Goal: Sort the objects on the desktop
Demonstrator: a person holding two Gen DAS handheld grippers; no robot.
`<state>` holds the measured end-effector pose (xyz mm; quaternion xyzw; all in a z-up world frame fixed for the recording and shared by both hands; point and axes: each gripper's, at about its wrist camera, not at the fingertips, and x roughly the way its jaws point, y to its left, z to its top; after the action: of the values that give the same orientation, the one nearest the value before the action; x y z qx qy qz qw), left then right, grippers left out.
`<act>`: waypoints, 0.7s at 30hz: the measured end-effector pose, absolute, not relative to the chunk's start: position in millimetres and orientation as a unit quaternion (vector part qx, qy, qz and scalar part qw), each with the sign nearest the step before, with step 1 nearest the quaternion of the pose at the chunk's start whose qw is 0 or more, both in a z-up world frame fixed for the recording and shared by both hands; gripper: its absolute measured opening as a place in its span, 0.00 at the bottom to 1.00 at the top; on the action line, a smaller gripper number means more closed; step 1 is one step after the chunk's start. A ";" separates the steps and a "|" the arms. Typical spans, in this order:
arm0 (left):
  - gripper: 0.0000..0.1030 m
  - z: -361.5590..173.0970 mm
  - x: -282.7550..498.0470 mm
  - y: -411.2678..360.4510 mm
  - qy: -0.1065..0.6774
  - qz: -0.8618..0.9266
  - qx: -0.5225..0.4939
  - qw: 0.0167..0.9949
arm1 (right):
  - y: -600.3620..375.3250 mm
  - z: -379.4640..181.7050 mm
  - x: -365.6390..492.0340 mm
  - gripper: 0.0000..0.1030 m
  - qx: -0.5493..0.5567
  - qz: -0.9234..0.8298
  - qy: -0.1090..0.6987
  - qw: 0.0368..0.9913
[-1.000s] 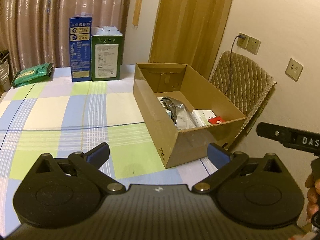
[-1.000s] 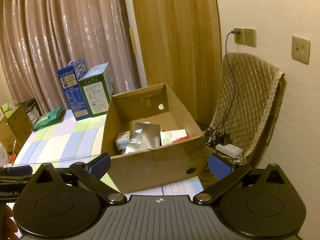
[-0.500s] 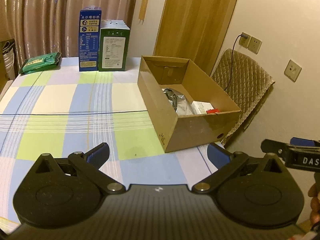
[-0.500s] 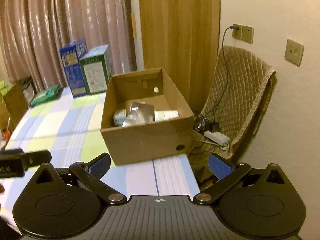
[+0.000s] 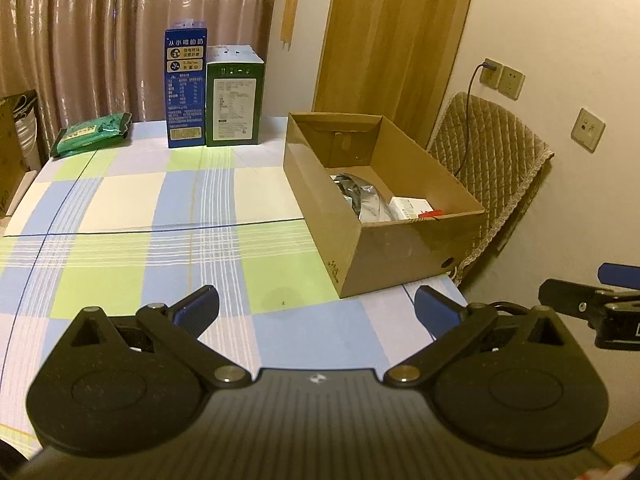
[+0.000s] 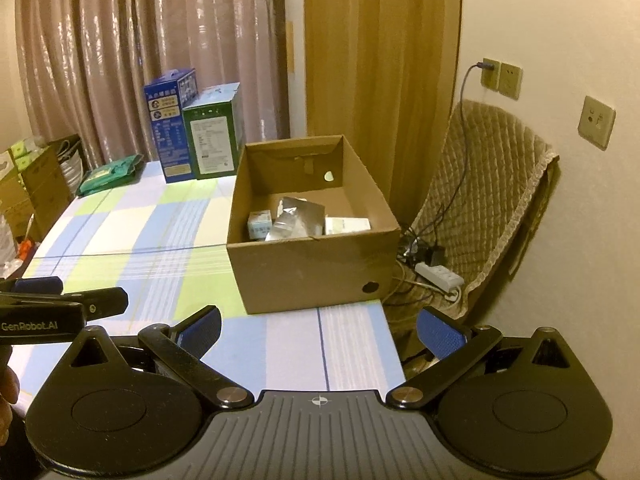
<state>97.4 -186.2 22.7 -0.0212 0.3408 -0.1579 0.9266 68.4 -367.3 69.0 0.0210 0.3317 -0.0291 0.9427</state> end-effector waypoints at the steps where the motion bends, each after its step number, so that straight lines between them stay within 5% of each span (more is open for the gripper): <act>1: 0.99 23.0 96.8 -186.1 0.340 -0.157 -0.019 0.927 | -366.6 69.6 68.2 0.98 0.019 -0.029 0.331 0.943; 21: 0.99 22.7 98.0 -196.4 0.345 -0.160 0.004 0.925 | -370.8 70.2 69.9 0.98 0.020 -0.036 0.334 0.942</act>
<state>98.0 -196.4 22.7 0.0044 0.3446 -0.1600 0.9250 69.9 -370.8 70.2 0.0197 0.3336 -0.0364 0.9418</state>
